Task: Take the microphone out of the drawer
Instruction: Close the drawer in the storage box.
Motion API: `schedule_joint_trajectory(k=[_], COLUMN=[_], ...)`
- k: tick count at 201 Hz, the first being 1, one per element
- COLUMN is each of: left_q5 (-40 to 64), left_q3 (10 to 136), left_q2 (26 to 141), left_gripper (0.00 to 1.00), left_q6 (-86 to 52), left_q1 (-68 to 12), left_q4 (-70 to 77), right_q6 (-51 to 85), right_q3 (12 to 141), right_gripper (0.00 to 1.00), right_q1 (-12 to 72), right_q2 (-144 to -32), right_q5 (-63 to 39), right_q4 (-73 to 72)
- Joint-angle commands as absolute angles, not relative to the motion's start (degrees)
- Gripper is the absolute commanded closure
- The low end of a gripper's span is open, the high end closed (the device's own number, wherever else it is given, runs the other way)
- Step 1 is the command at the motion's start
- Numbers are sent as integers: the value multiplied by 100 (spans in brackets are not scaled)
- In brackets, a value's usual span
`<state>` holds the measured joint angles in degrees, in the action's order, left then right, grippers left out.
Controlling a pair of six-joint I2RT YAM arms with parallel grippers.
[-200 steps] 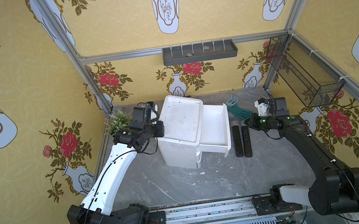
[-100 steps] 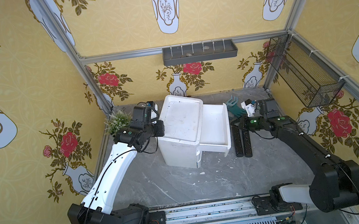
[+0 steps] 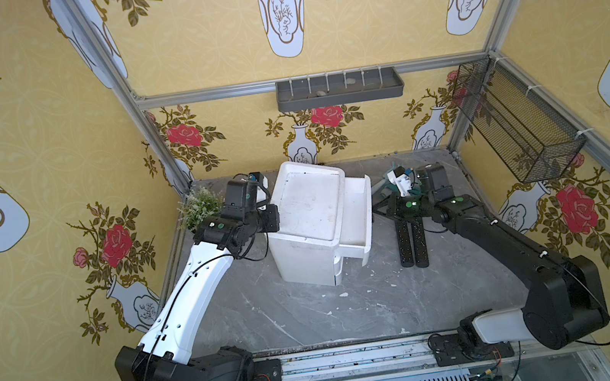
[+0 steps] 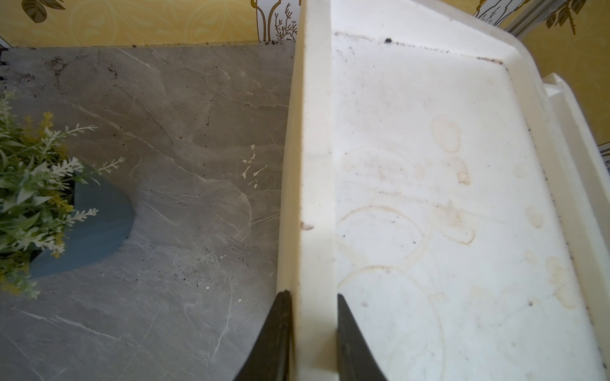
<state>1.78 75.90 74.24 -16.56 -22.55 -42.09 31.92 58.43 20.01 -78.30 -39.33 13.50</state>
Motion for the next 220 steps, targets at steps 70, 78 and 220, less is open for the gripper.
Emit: schedule_joint_trajectory(k=[70,78,220], left_q5=[436,439,429], left_q3=[7557,7559,7508], left_q2=[7506,7509,7533], left_gripper=[100,100,100], left_q6=[-2078,-2074,-2037], left_q1=[-2248,-2249,-2245], left_q4=[-4188,-4190,-4115], right_q6=[3704,3711,3934], right_q3=[6304,6368,5242], right_gripper=[100,100,64], right_q1=[2734,2791,1948], right_q2=[-8787,-8874,-7886], right_q5=[-4079,-4078,-4081], right_q4=[170,145,-60])
